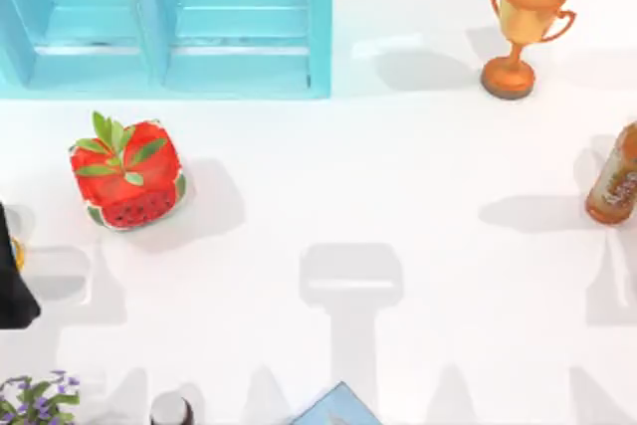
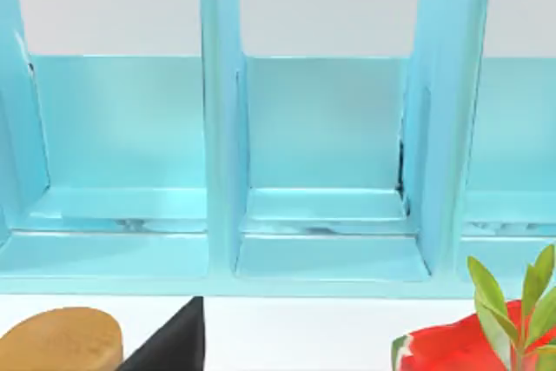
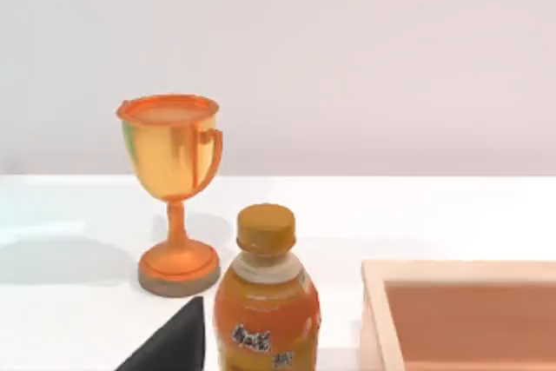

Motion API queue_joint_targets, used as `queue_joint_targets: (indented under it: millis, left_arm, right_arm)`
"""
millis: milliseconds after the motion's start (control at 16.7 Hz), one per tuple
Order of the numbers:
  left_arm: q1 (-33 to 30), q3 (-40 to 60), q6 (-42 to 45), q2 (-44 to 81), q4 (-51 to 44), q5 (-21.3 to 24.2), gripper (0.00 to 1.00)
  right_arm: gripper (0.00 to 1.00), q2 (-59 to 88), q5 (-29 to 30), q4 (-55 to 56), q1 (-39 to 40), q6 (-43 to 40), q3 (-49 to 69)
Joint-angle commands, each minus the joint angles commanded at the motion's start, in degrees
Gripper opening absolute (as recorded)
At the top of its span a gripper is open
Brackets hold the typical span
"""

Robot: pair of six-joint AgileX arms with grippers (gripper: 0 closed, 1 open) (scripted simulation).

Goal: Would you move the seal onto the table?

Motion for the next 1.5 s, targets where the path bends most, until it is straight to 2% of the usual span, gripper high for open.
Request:
queue_joint_targets:
  millis: [240, 480, 1080, 1500]
  left_arm:
    - [0.0, 0.0, 0.0, 0.0, 0.0, 0.0, 1.0]
    - [0.0, 0.0, 0.0, 0.0, 0.0, 0.0, 1.0]
    - [0.0, 0.0, 0.0, 0.0, 0.0, 0.0, 1.0]
    - [0.0, 0.0, 0.0, 0.0, 0.0, 0.0, 1.0]
  right_arm:
    - [1.0, 1.8, 0.0, -1.8, -0.8, -0.8, 1.8]
    - [1.0, 12.8, 0.0, -11.1, -4.7, -4.8, 12.3]
    - [1.0, 67.0, -0.2, -49.8, -20.1, -19.8, 52.6]
    - [1.0, 92.2, 0.0, -68.5, -28.0, -27.6, 73.7]
